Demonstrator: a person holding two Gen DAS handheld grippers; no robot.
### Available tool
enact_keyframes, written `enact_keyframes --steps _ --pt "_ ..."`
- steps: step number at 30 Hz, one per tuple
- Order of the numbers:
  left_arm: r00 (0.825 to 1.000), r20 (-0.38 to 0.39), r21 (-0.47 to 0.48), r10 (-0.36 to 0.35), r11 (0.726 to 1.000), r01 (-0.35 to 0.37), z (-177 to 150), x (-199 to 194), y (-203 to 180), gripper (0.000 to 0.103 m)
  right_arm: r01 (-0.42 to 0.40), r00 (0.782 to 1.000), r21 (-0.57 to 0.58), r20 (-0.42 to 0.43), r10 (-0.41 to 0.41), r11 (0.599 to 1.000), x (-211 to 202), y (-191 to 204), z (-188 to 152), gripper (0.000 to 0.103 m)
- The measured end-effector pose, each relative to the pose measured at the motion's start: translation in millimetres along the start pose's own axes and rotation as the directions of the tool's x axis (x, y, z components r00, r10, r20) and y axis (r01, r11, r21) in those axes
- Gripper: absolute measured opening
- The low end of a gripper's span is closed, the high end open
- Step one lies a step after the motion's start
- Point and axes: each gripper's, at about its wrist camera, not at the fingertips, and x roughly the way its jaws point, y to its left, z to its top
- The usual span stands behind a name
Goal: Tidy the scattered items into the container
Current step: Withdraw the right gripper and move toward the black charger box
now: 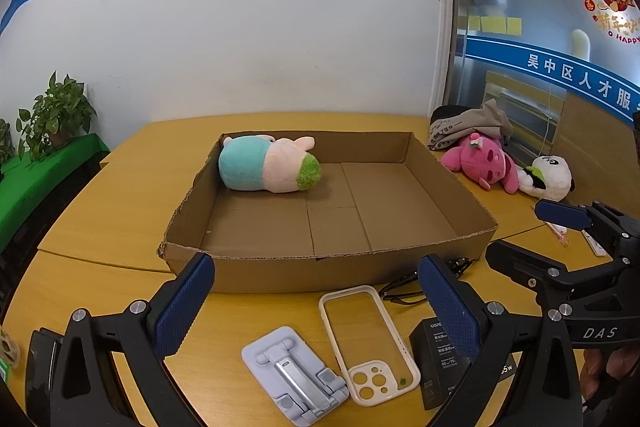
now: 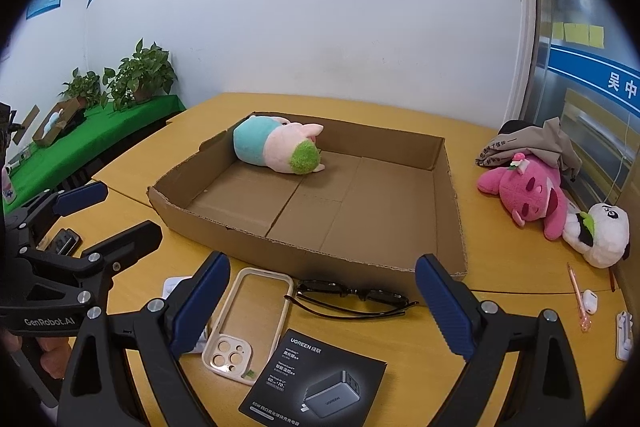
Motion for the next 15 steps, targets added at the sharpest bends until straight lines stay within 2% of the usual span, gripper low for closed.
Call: enact_keyframes --steps 6,9,12,13,15 --pt "0.998 -0.053 0.014 -0.024 1.0 0.025 -5.4 12.7 -6.3 0.103 -0.012 0.999 0.002 -0.031 0.012 1.0 -2.3 -12.0 -11.8 0.094" --pt "0.991 -0.105 0.012 -0.079 0.997 0.081 -14.5 23.9 -13.0 0.103 -0.029 0.997 0.036 -0.077 0.032 0.999 -0.3 -29.5 -32.3 0.094" --pt "0.964 -0.204 -0.004 -0.172 0.985 0.175 -28.7 42.3 -20.9 0.103 -0.164 0.975 0.111 -0.136 0.178 0.98 5.6 -45.3 -57.0 0.094" --pt "0.945 -0.247 -0.021 -0.213 0.976 0.215 -35.1 50.0 -24.0 0.103 -0.205 0.962 0.134 -0.153 0.225 0.97 7.3 -48.4 -68.1 0.094" --pt "0.912 -0.309 -0.053 -0.27 0.962 0.267 -45.5 61.4 -28.9 0.103 -0.229 0.949 0.139 -0.187 0.253 0.963 10.7 -48.6 -84.5 0.094"
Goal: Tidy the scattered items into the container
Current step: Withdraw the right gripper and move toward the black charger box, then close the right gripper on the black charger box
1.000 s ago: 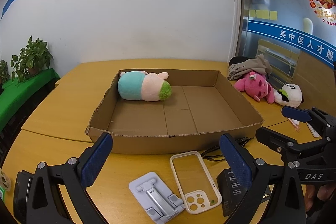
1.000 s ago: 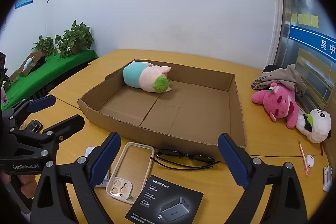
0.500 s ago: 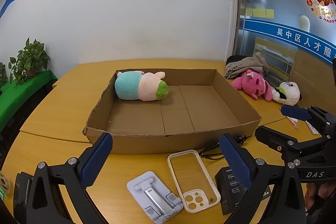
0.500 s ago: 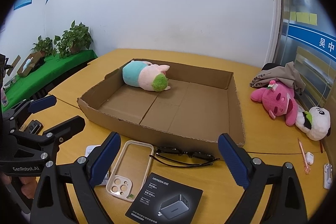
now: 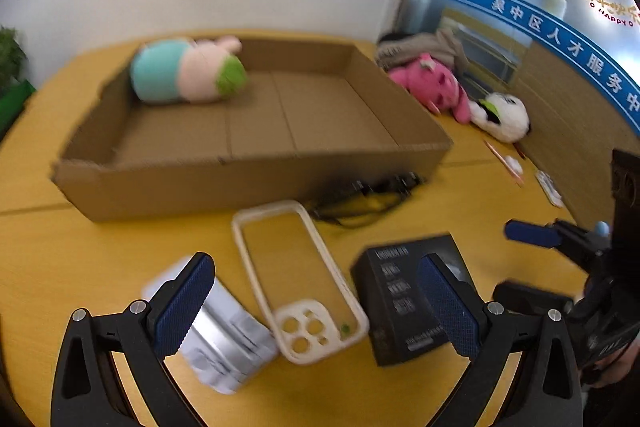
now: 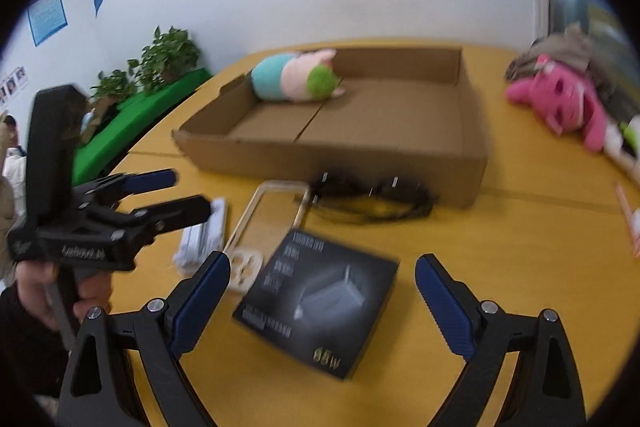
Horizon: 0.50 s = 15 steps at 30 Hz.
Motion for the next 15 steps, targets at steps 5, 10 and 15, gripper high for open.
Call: enact_keyframes --steps 5,10,15 --pt "0.992 -0.08 -0.016 -0.098 0.995 0.097 -3.8 25.2 -9.2 0.103 -0.038 0.994 -0.02 -0.102 0.036 0.999 20.5 0.7 -30.6 0.094" --pt "0.968 -0.162 0.001 -0.19 0.981 0.193 -2.6 52.9 -24.8 0.103 -0.042 0.992 0.016 -0.119 0.044 0.999 33.4 -4.0 -40.6 0.094" --pt "0.951 -0.229 0.008 -0.209 0.976 0.216 -4.9 81.9 -34.7 0.099 -0.054 0.992 0.027 -0.115 0.057 0.998 43.5 -7.9 -40.9 0.094"
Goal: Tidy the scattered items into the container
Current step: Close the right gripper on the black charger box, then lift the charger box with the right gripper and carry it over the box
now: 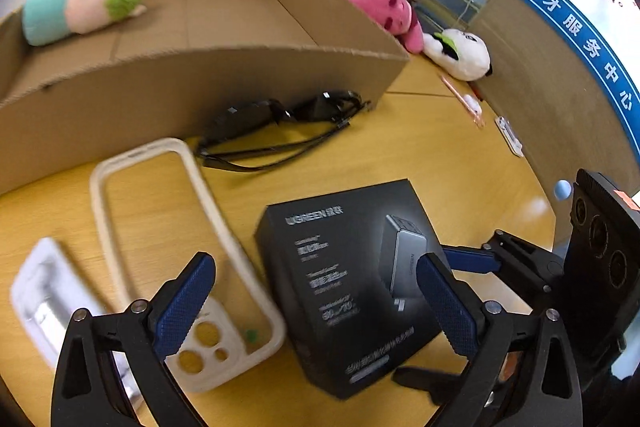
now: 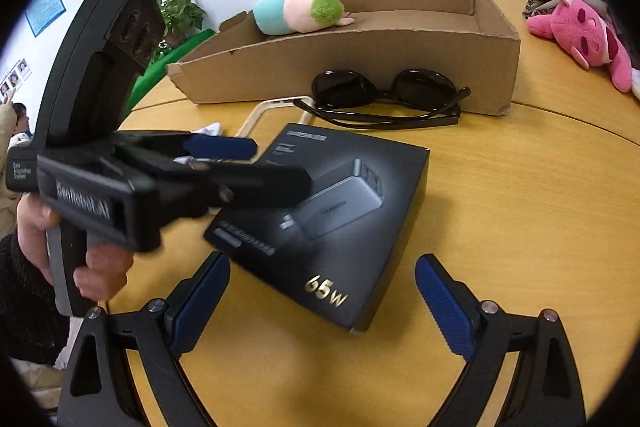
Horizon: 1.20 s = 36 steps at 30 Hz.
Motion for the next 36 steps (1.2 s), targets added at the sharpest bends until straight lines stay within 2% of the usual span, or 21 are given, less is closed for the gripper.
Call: enact_keyframes --steps 4,13,15,19,21,23,26,28,34,36 --pt "0.999 -0.009 -0.017 -0.041 0.999 0.041 -2.0 9.8 -0.7 0.097 -0.003 1.0 -0.014 -0.014 0.002 1.0 9.4 3.8 -1.6 0.095" --pt "0.998 -0.01 -0.025 -0.059 0.998 0.059 -4.6 6.2 -0.8 0.087 0.013 1.0 -0.018 0.007 -0.013 1.0 9.9 5.3 -2.3 0.093" --pt "0.999 -0.008 -0.015 -0.053 0.999 0.052 -5.8 2.7 -0.8 0.086 0.005 1.0 -0.015 0.008 -0.005 1.0 9.0 4.2 -2.5 0.088" --pt "0.999 0.032 -0.014 -0.005 1.0 0.006 -1.4 -7.5 -0.7 0.083 -0.02 1.0 0.003 -0.001 0.02 1.0 8.9 0.7 -5.2 0.087" --pt "0.999 0.039 0.005 -0.025 1.0 0.025 1.1 -10.4 -5.2 0.083 -0.02 1.0 0.003 -0.001 0.02 1.0 9.1 0.7 -4.9 0.088" --pt "0.999 0.037 0.038 -0.035 0.999 0.034 3.4 -8.5 -12.4 0.083 -0.021 1.0 0.003 -0.004 0.021 1.0 8.7 0.3 -4.7 0.088" --pt "1.0 0.018 0.078 0.015 0.997 -0.016 4.1 1.5 -22.7 0.081 -0.002 1.0 -0.001 -0.002 0.002 1.0 7.4 -1.3 -5.6 0.088" --pt "1.0 0.016 0.091 0.019 0.996 -0.02 3.1 4.4 -26.6 0.08 0.01 1.0 0.004 0.005 -0.01 1.0 4.8 -4.1 -7.1 0.087" --pt "1.0 0.02 0.059 0.015 0.998 -0.016 0.5 3.4 -26.7 0.078 0.042 0.999 -0.014 0.02 -0.042 0.999 1.4 -3.3 -9.0 0.085" --pt "1.0 0.025 0.037 0.019 0.999 -0.02 0.2 2.0 -25.2 0.072 0.05 0.998 -0.01 0.022 -0.05 0.999 0.9 -0.3 -9.9 0.085"
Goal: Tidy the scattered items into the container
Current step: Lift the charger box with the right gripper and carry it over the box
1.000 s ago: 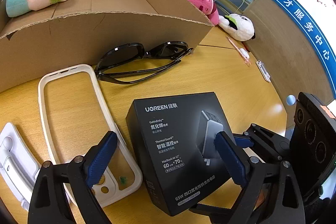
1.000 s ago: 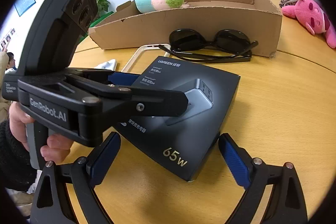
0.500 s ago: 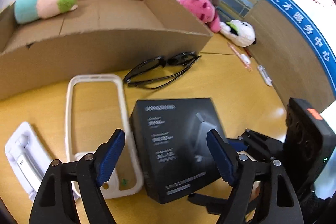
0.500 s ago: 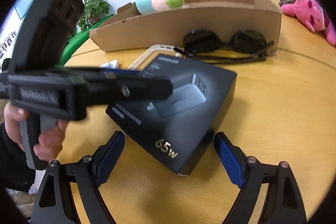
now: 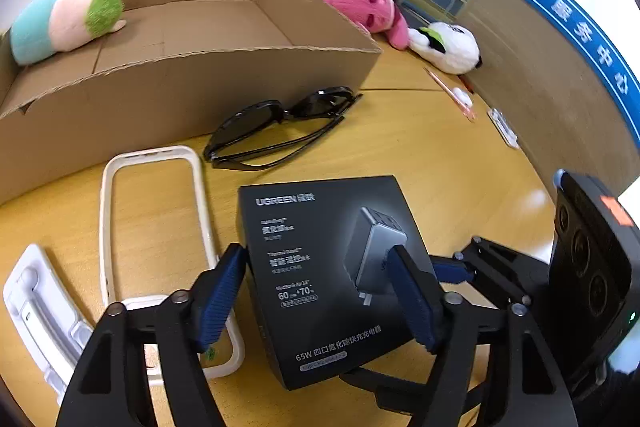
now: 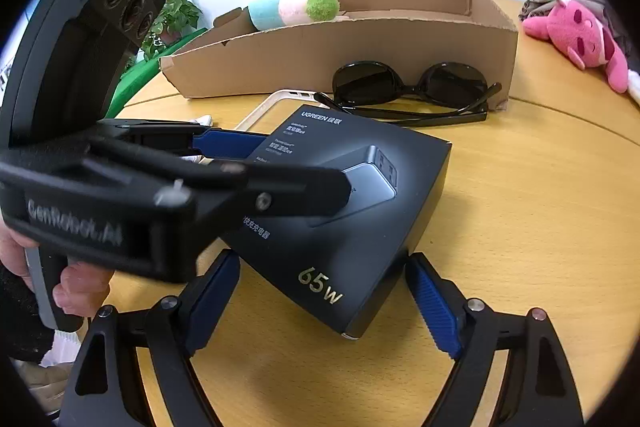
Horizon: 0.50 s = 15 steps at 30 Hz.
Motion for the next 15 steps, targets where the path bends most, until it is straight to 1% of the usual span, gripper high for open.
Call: enact_keyframes --steps 3,8,11,15 --pt "1.0 0.022 -0.009 0.016 1.0 -0.016 -2.0 -7.0 -1.1 0.07 -0.002 1.0 0.0 0.02 0.002 1.0 -3.3 4.1 1.7 0.084" --pt "0.997 0.068 -0.019 0.029 0.999 -0.028 1.1 -28.9 0.5 0.07 0.01 0.998 -0.045 0.065 -0.007 0.999 -15.2 19.8 14.1 0.084" --pt "0.993 0.111 -0.025 0.037 0.999 -0.034 5.9 -48.2 4.2 0.07 0.017 0.996 -0.074 0.091 -0.01 0.997 -23.6 31.4 29.2 0.084" --pt "0.983 0.178 -0.032 0.049 0.999 -0.044 18.0 -77.0 13.3 0.07 0.027 0.991 -0.136 0.133 -0.009 0.99 -31.3 48.7 57.5 0.084"
